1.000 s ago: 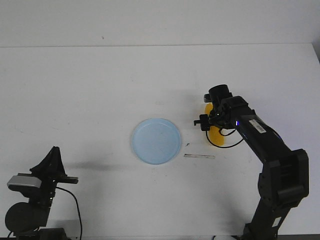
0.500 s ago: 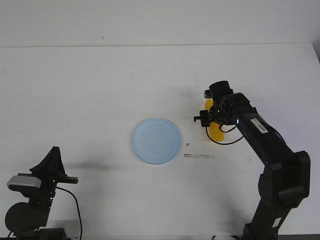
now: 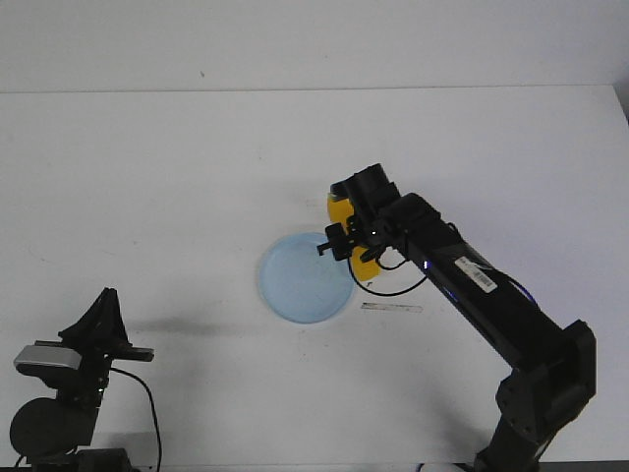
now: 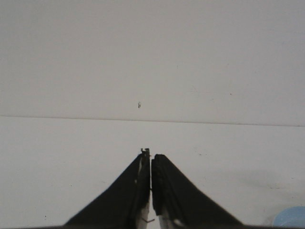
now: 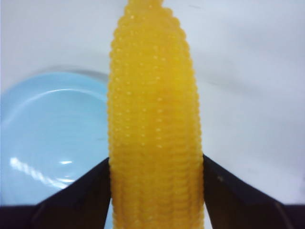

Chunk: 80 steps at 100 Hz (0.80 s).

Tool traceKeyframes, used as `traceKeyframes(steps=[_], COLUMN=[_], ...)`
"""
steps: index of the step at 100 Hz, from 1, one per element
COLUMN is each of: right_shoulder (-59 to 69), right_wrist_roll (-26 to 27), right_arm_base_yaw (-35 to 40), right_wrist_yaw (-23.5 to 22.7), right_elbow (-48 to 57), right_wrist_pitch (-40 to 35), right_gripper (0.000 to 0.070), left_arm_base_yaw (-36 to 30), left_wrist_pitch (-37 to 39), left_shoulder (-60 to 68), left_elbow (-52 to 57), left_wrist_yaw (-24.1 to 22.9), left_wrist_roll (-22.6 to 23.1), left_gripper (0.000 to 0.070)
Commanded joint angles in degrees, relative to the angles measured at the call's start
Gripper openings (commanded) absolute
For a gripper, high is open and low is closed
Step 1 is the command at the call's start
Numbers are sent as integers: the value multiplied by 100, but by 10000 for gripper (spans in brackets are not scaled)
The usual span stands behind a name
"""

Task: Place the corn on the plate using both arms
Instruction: 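Lift the corn and carry it with the right gripper over the plate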

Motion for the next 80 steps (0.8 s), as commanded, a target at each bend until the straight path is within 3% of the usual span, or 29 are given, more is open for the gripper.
traceKeyframes(steps=[1,36,80], right_shoulder=[103,468,1003], right_wrist_roll=[-66,-640,-656], right_arm_base_yaw=[260,1102,1174], right_wrist_yaw=[-24,-17,48], right_elbow=[85,44,37], right_wrist_pitch=[83,481,299], right_gripper=[323,323,323], left_arm_base_yaw=[4,4,7], left_wrist_pitch=[90,90,90], left_shoulder=[-11,-11,-11], left_elbow=[11,11,11], left_wrist_yaw=[-13,-11,-13], left_wrist_roll=[-24,-24,-24], left_gripper=[1,1,1])
